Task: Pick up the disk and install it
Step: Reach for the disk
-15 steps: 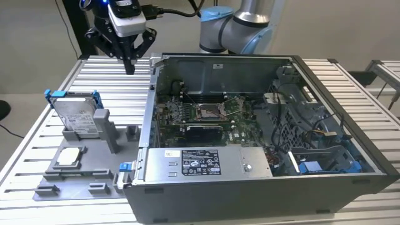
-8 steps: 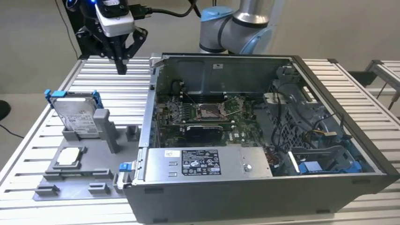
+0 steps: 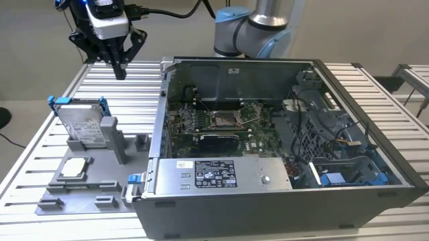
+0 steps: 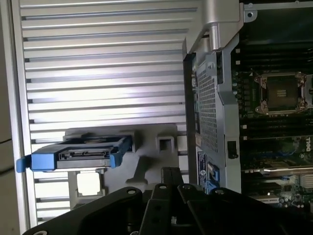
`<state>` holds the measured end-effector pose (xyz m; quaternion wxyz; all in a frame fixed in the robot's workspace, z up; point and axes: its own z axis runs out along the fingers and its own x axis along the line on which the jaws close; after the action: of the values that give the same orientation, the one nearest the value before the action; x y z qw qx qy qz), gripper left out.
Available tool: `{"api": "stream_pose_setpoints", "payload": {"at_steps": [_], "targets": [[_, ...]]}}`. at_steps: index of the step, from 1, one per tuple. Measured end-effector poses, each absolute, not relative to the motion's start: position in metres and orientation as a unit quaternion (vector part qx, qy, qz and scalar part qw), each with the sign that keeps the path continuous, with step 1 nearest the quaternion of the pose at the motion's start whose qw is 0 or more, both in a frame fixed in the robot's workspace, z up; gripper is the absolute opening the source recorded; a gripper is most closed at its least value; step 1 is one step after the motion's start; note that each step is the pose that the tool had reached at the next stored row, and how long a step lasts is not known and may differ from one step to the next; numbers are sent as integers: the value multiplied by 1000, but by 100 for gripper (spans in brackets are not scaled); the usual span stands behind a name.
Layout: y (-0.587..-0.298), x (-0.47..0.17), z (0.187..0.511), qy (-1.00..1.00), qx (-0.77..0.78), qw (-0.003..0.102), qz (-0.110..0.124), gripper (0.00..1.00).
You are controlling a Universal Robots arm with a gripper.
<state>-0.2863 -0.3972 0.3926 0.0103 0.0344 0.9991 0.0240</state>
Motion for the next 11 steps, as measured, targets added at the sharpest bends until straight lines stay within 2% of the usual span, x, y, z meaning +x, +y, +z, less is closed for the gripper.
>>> {"api": "stream_pose_setpoints", "payload": {"at_steps": [11], "targets": [[-397,-315,393,999,34,10,24,0]]}}
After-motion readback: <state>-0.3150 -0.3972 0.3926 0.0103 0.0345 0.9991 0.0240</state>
